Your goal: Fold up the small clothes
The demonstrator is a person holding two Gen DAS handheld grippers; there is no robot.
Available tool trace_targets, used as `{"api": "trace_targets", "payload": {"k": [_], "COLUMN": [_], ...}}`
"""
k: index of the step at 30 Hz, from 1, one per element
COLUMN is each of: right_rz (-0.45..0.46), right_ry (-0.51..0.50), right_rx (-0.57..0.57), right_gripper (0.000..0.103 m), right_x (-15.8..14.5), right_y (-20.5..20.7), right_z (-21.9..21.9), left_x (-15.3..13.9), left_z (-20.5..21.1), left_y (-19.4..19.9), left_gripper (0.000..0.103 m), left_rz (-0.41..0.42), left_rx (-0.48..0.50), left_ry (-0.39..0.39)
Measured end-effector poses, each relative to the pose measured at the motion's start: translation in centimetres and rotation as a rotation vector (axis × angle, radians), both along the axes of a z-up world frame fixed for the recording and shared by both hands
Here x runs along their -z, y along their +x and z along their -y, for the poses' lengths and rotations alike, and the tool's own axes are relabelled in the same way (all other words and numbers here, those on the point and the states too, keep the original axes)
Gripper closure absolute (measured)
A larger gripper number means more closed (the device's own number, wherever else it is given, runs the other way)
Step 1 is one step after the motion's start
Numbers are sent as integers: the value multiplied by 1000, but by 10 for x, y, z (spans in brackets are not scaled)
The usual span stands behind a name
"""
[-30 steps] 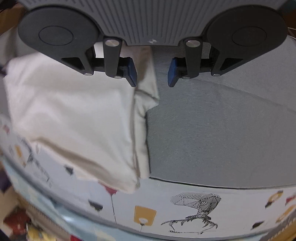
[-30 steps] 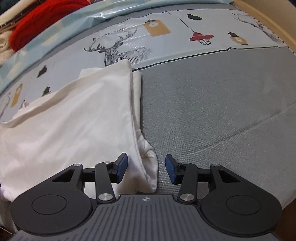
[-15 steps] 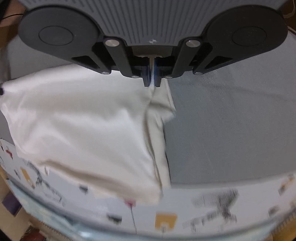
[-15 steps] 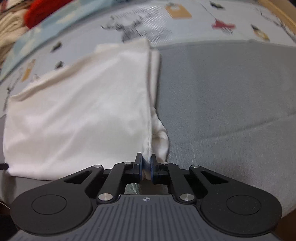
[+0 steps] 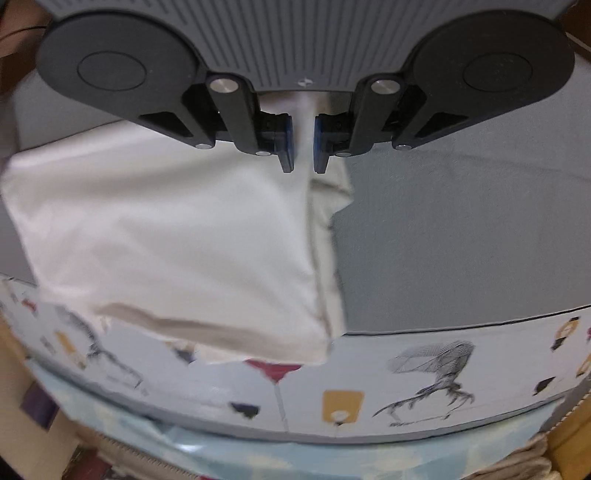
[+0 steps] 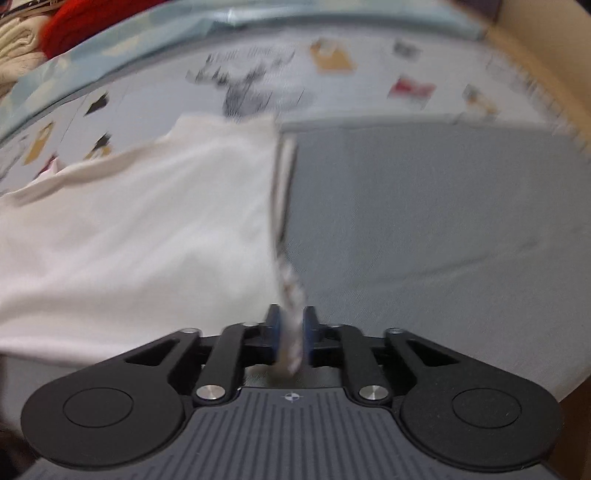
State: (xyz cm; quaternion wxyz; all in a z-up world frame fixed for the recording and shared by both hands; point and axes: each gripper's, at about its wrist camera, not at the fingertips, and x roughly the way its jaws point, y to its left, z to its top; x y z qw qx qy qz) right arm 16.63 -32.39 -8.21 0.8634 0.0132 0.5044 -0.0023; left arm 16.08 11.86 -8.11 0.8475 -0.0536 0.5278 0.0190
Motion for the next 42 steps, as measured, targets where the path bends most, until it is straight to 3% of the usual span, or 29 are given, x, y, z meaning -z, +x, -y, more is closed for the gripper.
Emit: {"api": "trace_targets", "payload": {"k": [2, 5, 8, 10, 15, 18, 20, 23, 27, 29, 31, 35, 42], "right_rz": [39, -15, -165, -229, -125, 28, 143, 301, 435, 380, 414, 356, 331], "right_ry": [19, 101, -3, -62, -74, -63, -42, 27, 31, 17, 64, 32, 45], "right_rx": [-28, -68, -87, -106, -67, -26, 7, 38, 42, 70, 94, 44, 49], "right_gripper": [74, 74, 67, 63, 60, 60, 60, 57, 57, 57, 56, 56, 56], "right_x": [-5, 5, 33, 46, 26, -5, -33, -70, -76, -66, -69, -57, -51], "right_y": [-1, 6, 9, 11, 15, 11, 5, -9, -38, -39, -41, -34, -29], "right_z": [-3, -7, -14, -14, -9, -2, 6, 18, 26, 27, 29, 20, 15], "left_x": [1, 18, 44, 40, 29, 23, 18, 16, 13, 13, 12, 14, 26], "left_z": [6, 15, 19, 22, 15, 9, 6, 2, 6, 5, 1, -12, -29], "left_y": [2, 9, 11, 12, 12, 10, 9, 15, 20, 22, 25, 34, 53], "left_gripper": [92, 90, 87, 83, 73, 67, 58, 54, 51, 50, 46, 34, 34], "left_rz": [-5, -73, -201, -179, -116, -94, -73, -57, -52, -43, -35, -35, -71], "left_rx": [29, 64, 75, 85, 57, 15, -15, -38, -42, -52, -82, -159, -254], "left_ry": [-21, 3, 50, 58, 19, 0, -16, -31, -25, -28, -41, -66, -120]}}
